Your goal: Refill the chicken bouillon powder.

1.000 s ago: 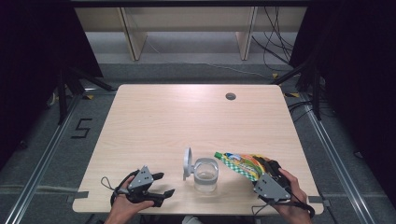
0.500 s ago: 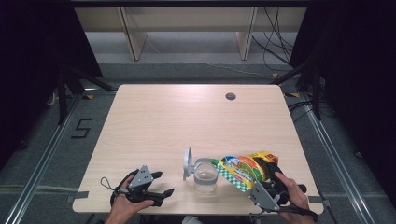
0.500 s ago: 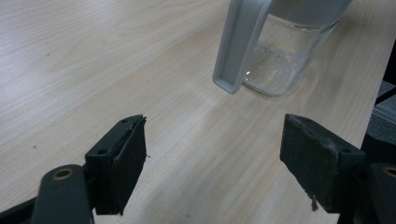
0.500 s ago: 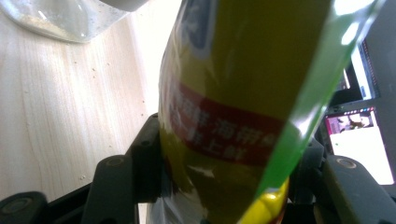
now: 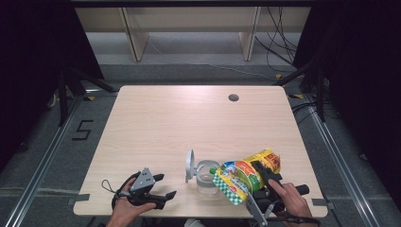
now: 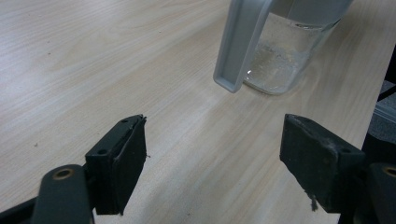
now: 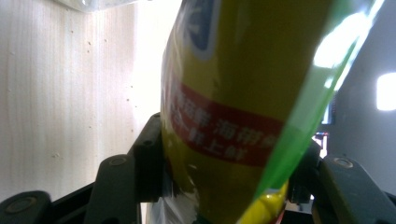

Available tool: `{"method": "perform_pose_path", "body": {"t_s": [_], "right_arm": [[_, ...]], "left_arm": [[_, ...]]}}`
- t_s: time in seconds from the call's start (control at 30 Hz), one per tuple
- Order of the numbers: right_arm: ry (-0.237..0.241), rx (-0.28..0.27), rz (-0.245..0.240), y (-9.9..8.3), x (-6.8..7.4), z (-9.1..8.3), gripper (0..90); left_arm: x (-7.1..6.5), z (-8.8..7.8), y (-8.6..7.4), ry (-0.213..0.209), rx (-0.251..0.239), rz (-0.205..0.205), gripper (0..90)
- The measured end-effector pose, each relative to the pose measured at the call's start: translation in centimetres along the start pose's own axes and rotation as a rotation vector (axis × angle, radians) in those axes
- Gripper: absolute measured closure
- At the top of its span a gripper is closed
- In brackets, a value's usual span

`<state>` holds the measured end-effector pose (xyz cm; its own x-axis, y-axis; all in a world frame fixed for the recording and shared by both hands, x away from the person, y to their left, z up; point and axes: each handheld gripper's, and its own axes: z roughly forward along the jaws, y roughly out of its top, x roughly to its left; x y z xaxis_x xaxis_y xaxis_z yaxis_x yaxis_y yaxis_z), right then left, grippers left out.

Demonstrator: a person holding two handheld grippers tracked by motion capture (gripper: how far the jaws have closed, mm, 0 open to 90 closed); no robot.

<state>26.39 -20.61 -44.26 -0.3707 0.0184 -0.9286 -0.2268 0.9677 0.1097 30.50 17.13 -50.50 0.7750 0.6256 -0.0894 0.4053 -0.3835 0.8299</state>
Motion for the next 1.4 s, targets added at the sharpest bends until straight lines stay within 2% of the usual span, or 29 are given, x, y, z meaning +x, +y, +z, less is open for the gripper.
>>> {"method": "perform_pose_path", "body": {"t_s": [0.03,0.07,0.1,0.13,0.27,0.3,0.33,0.37,0.4,0.43,0.47,0.5,0.53,0.6,0.7,0.73,0.77,0.8,0.83,0.9,1.0,1.03,1.07,1.1,1.13,1.3,1.33,1.37,1.4], "right_arm": [[0.000,-0.004,-0.015,0.0,0.0,0.1,46.0],[-0.018,0.017,-0.063,0.2,0.0,0.1,46.0],[-0.018,0.017,-0.063,0.2,0.0,0.1,46.0],[-0.025,0.032,-0.094,0.4,0.0,0.1,46.0],[-0.030,0.059,-0.132,0.7,0.2,0.0,46.0],[-0.051,0.041,-0.188,0.8,-0.1,0.2,46.0],[-0.057,0.031,-0.201,0.8,-0.1,0.3,46.0],[-0.061,0.059,-0.205,0.9,0.0,0.1,46.1],[-0.054,0.067,-0.234,1.1,-0.1,0.1,46.1],[-0.054,0.067,-0.234,1.1,-0.1,0.1,46.1],[-0.084,0.043,-0.247,1.1,-0.1,0.3,46.1],[-0.075,0.057,-0.231,1.1,0.0,0.2,46.2],[-0.070,0.064,-0.297,1.4,-0.4,0.3,46.5],[-0.085,0.068,-0.288,1.5,-0.4,0.4,46.6],[-0.088,0.075,-0.311,1.7,-0.6,0.6,47.4],[-0.099,0.061,-0.316,1.7,-0.6,0.7,47.6],[-0.100,0.054,-0.346,1.8,-0.8,0.8,48.0],[-0.093,0.072,-0.331,1.8,-0.7,0.8,48.4],[-0.106,0.078,-0.427,2.1,-1.3,0.7,48.6],[-0.105,0.066,-0.347,2.0,-0.8,0.8,49.2],[-0.100,0.064,-0.366,2.1,-0.9,0.9,50.4],[-0.098,0.066,-0.388,2.2,-1.1,0.9,50.5],[-0.098,0.094,-0.483,2.4,-1.7,0.7,50.5],[-0.097,0.086,-0.489,2.4,-1.8,0.8,50.5],[-0.093,0.103,-0.460,2.2,-1.6,0.7,50.6],[-0.085,0.102,-0.501,2.2,-1.8,0.7,50.6],[-0.080,0.104,-0.436,2.0,-1.5,0.6,50.6],[-0.077,0.087,-0.501,2.2,-1.9,0.7,50.6],[-0.077,0.095,-0.486,2.1,-1.7,0.6,50.6]], "left_arm": [[0.0,0.0,0.0,0.001,0.000,0.000,22.3],[0.0,0.0,0.0,0.001,0.001,0.001,22.3],[0.0,0.0,0.0,-0.001,-0.003,-0.004,22.3],[-0.2,0.1,0.0,-0.010,-0.023,-0.027,22.3],[-0.2,0.2,-0.1,-0.013,-0.026,-0.025,22.4],[-0.2,0.1,0.0,-0.012,-0.021,-0.021,22.5],[-0.2,0.1,0.0,-0.011,-0.023,-0.012,22.5],[0.0,0.0,0.1,-0.009,-0.011,0.018,22.5],[-0.1,0.0,0.1,-0.010,-0.013,0.015,22.5],[-0.1,0.0,0.1,-0.010,-0.012,0.015,22.5],[-0.3,0.1,0.0,-0.011,-0.014,-0.018,22.5],[-0.3,0.1,0.0,-0.012,-0.013,-0.015,22.5],[-0.3,0.1,0.0,-0.012,-0.013,-0.015,22.5],[-0.2,0.1,0.0,-0.013,-0.012,-0.004,22.5],[-0.2,0.0,0.0,-0.010,-0.009,-0.008,22.6],[-0.2,0.1,0.0,-0.010,-0.010,-0.010,22.5],[-0.2,0.0,0.0,-0.007,-0.012,-0.005,22.5],[-0.3,0.1,0.0,-0.007,-0.019,-0.012,22.6],[-0.4,0.1,0.0,-0.012,-0.025,-0.017,22.6],[-0.4,0.2,0.0,-0.016,-0.029,-0.023,22.6],[-0.5,0.2,0.0,-0.013,-0.031,-0.025,22.6],[-0.4,0.2,0.0,-0.013,-0.031,-0.025,22.6],[-0.5,0.1,0.0,-0.009,-0.026,-0.025,22.6],[-0.4,0.1,0.0,-0.008,-0.034,-0.024,22.7],[-0.3,0.1,0.0,-0.008,-0.025,-0.018,22.7],[-0.1,-0.1,0.1,-0.011,-0.022,-0.001,22.7],[0.0,-0.1,0.1,-0.010,-0.017,0.006,22.8],[0.0,-0.1,0.2,-0.010,-0.015,0.009,22.7],[-0.1,0.1,0.3,-0.011,-0.025,0.013,22.7]]}}
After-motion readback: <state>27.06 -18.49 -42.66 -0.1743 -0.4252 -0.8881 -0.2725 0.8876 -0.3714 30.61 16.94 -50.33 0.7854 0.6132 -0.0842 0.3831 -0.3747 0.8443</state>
